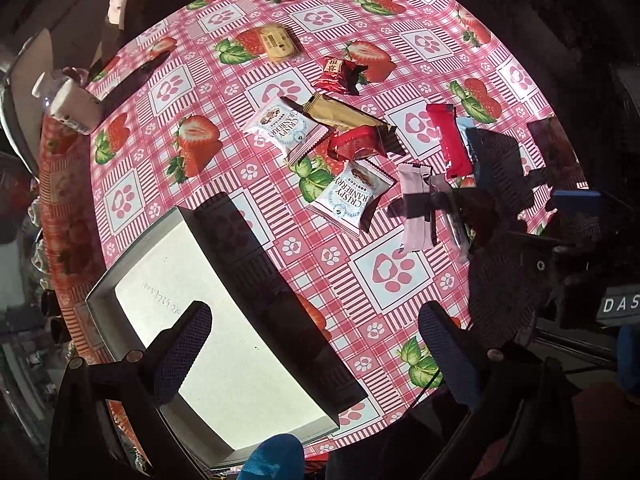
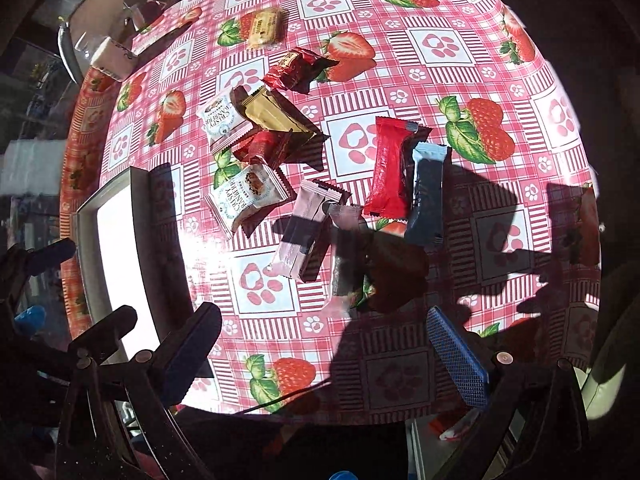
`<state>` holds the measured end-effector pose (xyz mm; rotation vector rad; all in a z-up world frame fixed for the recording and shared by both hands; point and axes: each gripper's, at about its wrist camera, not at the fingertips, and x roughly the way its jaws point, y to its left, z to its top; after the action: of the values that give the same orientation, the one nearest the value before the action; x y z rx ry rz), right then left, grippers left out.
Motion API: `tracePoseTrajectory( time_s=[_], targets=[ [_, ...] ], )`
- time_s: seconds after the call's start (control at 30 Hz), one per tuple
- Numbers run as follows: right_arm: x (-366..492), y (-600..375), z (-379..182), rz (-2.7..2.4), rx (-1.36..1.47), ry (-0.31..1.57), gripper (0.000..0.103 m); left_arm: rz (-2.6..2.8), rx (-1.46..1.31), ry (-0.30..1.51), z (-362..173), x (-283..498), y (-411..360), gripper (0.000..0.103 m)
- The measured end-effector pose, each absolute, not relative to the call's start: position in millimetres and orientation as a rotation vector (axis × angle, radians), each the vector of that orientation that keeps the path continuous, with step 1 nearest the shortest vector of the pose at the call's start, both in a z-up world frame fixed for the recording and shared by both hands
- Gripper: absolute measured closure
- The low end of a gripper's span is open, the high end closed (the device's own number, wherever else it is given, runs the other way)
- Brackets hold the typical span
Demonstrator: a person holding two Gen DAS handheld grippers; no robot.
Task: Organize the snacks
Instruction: 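Move both tools over the scattered snack packets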
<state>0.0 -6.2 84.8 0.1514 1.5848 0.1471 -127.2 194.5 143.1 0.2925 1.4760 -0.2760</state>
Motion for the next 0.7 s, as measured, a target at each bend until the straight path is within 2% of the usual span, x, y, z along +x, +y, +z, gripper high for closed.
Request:
tracePoseTrajectory(
  time_s=[0.7],
  targets=[
    [-6.0, -25.7, 82.8, 0.078, 0.223, 1.598, 0.000, -0.263, 0.333, 1.490, 139.7, -131.0, 187.1, 0.000]
  ],
)
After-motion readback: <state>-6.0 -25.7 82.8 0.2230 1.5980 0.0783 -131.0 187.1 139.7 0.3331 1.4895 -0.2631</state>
